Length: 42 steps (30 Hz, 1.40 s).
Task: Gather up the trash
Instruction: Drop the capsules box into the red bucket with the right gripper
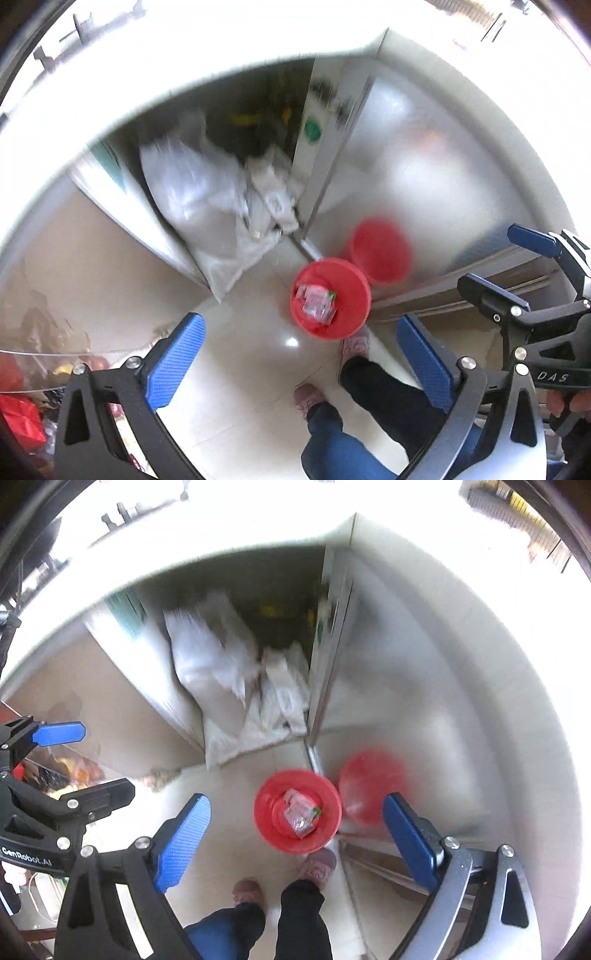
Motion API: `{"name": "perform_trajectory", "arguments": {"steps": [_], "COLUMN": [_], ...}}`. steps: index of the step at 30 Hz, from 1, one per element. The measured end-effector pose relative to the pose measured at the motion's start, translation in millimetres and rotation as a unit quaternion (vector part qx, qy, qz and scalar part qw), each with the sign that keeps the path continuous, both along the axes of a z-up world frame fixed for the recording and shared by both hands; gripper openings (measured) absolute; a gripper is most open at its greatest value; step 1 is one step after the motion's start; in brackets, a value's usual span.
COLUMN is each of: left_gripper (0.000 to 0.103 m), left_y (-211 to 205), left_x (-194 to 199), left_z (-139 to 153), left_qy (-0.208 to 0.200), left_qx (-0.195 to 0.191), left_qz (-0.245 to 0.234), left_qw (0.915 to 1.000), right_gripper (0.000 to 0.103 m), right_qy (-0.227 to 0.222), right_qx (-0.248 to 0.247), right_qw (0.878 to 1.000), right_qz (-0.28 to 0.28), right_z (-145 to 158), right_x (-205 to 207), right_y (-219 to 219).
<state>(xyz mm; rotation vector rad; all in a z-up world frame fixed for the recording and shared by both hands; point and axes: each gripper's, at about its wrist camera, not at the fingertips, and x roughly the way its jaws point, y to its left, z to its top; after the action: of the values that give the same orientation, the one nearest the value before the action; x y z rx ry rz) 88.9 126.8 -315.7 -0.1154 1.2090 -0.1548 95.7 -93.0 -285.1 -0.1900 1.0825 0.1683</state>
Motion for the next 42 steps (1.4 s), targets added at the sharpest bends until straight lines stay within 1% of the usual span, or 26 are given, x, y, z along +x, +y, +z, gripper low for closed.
{"name": "perform_trajectory", "arguments": {"steps": [2, 4, 6, 10, 13, 19, 22, 25, 29, 34, 39, 42], "left_gripper": [0.103, 0.103, 0.103, 0.103, 0.103, 0.103, 0.103, 0.103, 0.103, 0.103, 0.103, 0.103], "left_y": [0.7, -0.1, -4.6, -16.8, -29.5, -68.2, -89.8, -109.9, -137.2, -172.3, -204.4, -222.6], "left_x": [-3.2, -3.7, -4.0, -1.7, 4.1, 32.9, 58.0, 82.1, 124.6, 185.0, 237.4, 265.8], "left_z": [35.0, 64.1, 89.4, 134.1, 154.8, 179.9, 187.8, 199.0, 212.5, 218.6, 217.0, 212.1], "left_qy": [-0.018, -0.030, -0.040, -0.070, -0.085, -0.091, -0.091, -0.094, -0.100, -0.096, -0.087, -0.081], "left_qx": [0.000, -0.003, -0.009, -0.015, -0.022, -0.016, -0.019, -0.034, -0.032, -0.027, -0.023, -0.018], "left_qz": [0.003, 0.007, 0.007, -0.009, -0.027, -0.069, -0.092, -0.114, -0.135, -0.157, -0.180, -0.195], "left_qw": [0.9998, 0.9995, 0.9991, 0.9973, 0.9958, 0.9933, 0.9914, 0.9884, 0.9853, 0.9826, 0.9796, 0.9774], "right_gripper": [0.096, 0.097, 0.097, 0.097, 0.097, 0.097, 0.097, 0.097, 0.097, 0.097, 0.097, 0.097], "right_qy": [-0.022, -0.039, -0.045, -0.068, -0.089, -0.107, -0.111, -0.110, -0.112, -0.110, -0.111, -0.106], "right_qx": [0.000, 0.000, 0.005, 0.005, 0.007, 0.017, 0.019, 0.022, 0.026, 0.034, 0.047, 0.044], "right_qw": [1.000, 0.999, 0.999, 0.997, 0.995, 0.991, 0.988, 0.986, 0.983, 0.979, 0.976, 0.975], "right_qz": [-0.001, -0.006, -0.012, -0.023, -0.036, -0.078, -0.102, -0.123, -0.143, -0.168, -0.182, -0.189], "right_z": [35.3, 63.1, 84.9, 123.2, 147.8, 170.2, 177.5, 183.4, 192.4, 196.8, 200.0, 199.8], "right_x": [-9.7, -19.1, -24.3, -32.9, -40.8, -33.6, -21.5, -4.9, 12.0, 45.1, 77.6, 97.6], "right_y": [1.0, -1.0, -4.3, -15.7, -29.2, -66.4, -84.4, -102.1, -129.0, -169.8, -206.8, -229.6]}}
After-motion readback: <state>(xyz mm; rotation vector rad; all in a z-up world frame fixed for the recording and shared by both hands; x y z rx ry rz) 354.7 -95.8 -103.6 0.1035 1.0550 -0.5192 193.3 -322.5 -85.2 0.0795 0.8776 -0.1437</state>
